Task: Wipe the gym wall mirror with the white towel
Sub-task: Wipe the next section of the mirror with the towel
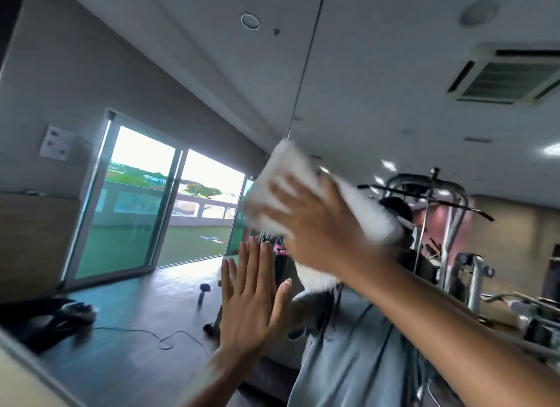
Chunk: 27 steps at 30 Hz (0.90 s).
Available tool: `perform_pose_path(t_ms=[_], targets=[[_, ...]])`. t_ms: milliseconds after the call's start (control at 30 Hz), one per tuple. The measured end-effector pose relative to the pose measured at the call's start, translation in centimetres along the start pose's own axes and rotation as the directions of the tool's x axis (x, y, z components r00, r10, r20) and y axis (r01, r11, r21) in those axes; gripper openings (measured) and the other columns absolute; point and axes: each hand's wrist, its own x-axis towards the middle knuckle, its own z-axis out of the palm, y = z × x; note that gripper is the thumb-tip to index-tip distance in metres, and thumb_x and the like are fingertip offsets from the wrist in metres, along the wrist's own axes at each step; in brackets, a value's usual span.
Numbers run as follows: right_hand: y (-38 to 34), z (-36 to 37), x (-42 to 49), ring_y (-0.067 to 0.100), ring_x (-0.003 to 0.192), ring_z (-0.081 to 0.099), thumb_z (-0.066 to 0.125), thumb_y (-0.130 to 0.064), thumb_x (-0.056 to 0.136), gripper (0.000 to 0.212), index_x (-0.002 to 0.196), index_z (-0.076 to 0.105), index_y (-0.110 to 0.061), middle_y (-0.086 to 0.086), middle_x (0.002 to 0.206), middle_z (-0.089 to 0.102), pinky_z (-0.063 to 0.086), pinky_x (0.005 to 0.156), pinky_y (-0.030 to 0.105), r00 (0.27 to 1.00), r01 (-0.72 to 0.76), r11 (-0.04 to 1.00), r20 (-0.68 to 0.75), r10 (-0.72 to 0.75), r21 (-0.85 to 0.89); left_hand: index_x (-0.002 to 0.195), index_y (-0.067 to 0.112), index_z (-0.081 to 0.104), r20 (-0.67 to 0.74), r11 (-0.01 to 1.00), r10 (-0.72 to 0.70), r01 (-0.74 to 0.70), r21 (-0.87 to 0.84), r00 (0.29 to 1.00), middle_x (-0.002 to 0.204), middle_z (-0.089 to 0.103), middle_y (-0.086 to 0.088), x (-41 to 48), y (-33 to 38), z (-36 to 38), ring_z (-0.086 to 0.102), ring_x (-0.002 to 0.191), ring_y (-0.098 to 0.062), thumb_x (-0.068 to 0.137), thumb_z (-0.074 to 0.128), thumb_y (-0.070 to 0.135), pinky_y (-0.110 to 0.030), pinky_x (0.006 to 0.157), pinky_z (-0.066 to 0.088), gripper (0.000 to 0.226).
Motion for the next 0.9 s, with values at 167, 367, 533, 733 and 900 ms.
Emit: perform_pose_path(t_ms=[167, 367, 533, 733, 900], targets=[[2.9, -0.7, -5.9, 0.012, 0.147, 0.031, 0.040, -0.041, 0.078, 0.057, 0.132, 0.057, -0.048, -0.011, 0.156, 0.040, 0.014, 0.116, 0.054, 0.949, 0.280, 0.952, 0.110, -0.294, 0.126, 0.153, 0.002, 0.034, 0.049, 0.993, 0.106, -0.108, 0.043, 0.993, 0.165, 0.020, -0.014, -4.7, -1.1, 0.6, 0.012, 0.154, -0.028, 0.107, 0.016, 0.047, -0.051, 0.124, 0.003, 0.067], [5.7, -2.0, -1.7, 0.021, 0.151, 0.023, 0.036, -0.044, 0.085, 0.063, 0.147, 0.044, -0.040, -0.004, 0.163, 0.029, 0.020, 0.111, 0.059, 0.937, -0.349, 0.937, 0.012, 0.349, 0.011, 0.156, 0.004, 0.027, 0.099, 0.998, 0.054, -0.056, 0.022, 0.994, 0.165, 0.020, -0.015, -5.3, -0.5, -0.3, 0.016, 0.153, -0.030, 0.108, 0.013, 0.048, -0.052, 0.124, -0.002, 0.067], [-4.3, 1.0, -2.6, 0.026, 0.151, 0.025, 0.059, -0.038, 0.081, 0.069, 0.148, 0.045, -0.035, 0.004, 0.163, 0.029, 0.009, 0.113, 0.057, 0.980, -0.200, 0.980, -0.001, 0.200, -0.005, 0.158, 0.007, 0.023, 0.129, 0.998, 0.062, -0.063, 0.004, 0.990, 0.166, 0.018, -0.013, -8.3, -1.8, 0.6, 0.015, 0.154, -0.027, 0.107, 0.017, 0.052, -0.056, 0.122, 0.005, 0.068], [-2.7, 0.3, -10.8, 0.019, 0.151, 0.023, 0.048, -0.039, 0.082, 0.057, 0.139, 0.052, -0.043, -0.006, 0.160, 0.033, 0.012, 0.117, 0.061, 0.938, 0.268, 0.959, 0.202, -0.281, 0.092, 0.154, 0.004, 0.029, 0.145, 0.993, 0.107, -0.112, 0.030, 0.984, 0.163, 0.024, -0.017, -11.4, -3.9, 0.9, 0.021, 0.152, -0.032, 0.107, 0.019, 0.050, -0.058, 0.121, 0.009, 0.067], [-0.8, -0.9, -8.1, 0.025, 0.151, 0.026, 0.051, -0.038, 0.085, 0.062, 0.147, 0.045, -0.038, 0.000, 0.163, 0.029, 0.021, 0.109, 0.060, 0.973, -0.208, 0.978, 0.099, 0.209, -0.026, 0.156, 0.005, 0.021, 0.196, 0.995, 0.095, -0.102, 0.023, 0.976, 0.167, 0.012, -0.014, -15.1, -5.3, 1.6, 0.017, 0.152, -0.032, 0.107, 0.017, 0.051, -0.056, 0.123, 0.005, 0.068]])
